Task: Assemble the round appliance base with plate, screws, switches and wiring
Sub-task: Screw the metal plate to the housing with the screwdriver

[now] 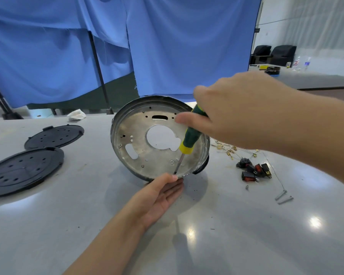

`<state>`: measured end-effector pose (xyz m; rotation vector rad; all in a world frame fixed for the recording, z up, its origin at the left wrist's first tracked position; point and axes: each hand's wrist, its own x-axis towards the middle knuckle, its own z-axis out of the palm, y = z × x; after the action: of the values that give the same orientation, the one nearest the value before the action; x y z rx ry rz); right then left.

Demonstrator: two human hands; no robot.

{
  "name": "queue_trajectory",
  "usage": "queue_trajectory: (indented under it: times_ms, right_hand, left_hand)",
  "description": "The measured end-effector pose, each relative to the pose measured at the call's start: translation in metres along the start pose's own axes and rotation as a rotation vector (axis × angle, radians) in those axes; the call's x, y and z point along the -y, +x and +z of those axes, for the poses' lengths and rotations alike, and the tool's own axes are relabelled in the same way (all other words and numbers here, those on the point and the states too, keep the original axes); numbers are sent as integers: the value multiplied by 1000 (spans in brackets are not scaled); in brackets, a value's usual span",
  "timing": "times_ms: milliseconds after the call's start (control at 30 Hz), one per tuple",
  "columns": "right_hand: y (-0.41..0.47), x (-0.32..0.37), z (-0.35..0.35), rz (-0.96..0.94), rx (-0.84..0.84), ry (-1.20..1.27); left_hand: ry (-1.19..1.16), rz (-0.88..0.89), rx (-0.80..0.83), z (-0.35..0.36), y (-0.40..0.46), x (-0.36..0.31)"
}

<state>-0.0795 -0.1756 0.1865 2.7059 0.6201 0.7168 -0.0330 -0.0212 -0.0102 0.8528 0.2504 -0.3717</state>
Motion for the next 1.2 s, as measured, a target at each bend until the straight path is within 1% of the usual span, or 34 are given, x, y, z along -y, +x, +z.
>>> queue_trajectory:
  times_ms: [133,167,267,300,400,433,467,500,567,600,633,667,733,800,867,933,1000,1033,1067,1100,1133,1167,1200]
  right_hand:
    - [3,-6,4,-12,111,249]
    - [3,-5,5,-29,95,237]
    - [5,-6,6,-19,-9,23]
    - [5,-7,6,-6,2,38]
    - [5,-10,6,18,117,334]
    - [5,-10,6,-2,113,349]
    - [6,-9,6,-25,81,298]
    - [7,-8,6,-35,32,188]
    - [10,-8,6,1,-42,-53]
    - [11,-10,9,9,-71,-79]
    - [11,-12,13,-1,-74,-32]
    - [11,-13,16,-17,-52,95]
    - [13,-12,20,-62,52,463]
    - [18,-14,24,-92,130,766]
    - [24,-19,28,-100,149,935]
    - [29,-23,30,-89,80,1000]
    - [30,-24,33,-40,-59,909]
    - [30,-22,35,-23,-142,773]
    - [29,-20,38,-11,-222,585]
    - [29,-17,41,11,-274,407]
    - [28,-14,43,26,-316,303]
    - [29,-12,45,32,-323,278]
    - [30,-11,47,30,-295,364]
  left_hand:
    - [-6,11,-17,0,0,0]
    - [-12,10,-21,0,0,-1]
    - [-16,1,-24,2,-1,0]
    - [-12,-1,-20,2,-1,0]
    - [2,1,-12,2,-2,1]
    - [-1,3,-11,2,-2,1]
    - [-6,3,-9,2,-2,0]
    - [-8,2,-6,2,-2,0]
    - [-3,-4,0,2,-3,0]
    - [5,-8,4,2,-3,0]
    - [14,-14,6,2,-4,0]
    - [20,-20,9,2,-4,0]
    - [18,-39,16,3,-4,-2]
    - [25,-71,42,4,-5,-5]
    - [37,-112,82,5,-8,-6]
    - [50,-138,114,5,-9,-6]
    - [87,-136,128,4,-9,-5]
    - [111,-131,129,3,-8,-5]
    - [133,-127,130,3,-8,-4]
    - [149,-128,130,2,-7,-4]
    - [159,-133,133,1,-7,-4]
    - [169,-143,139,1,-7,-4]
    - [179,-153,145,1,-7,-4]
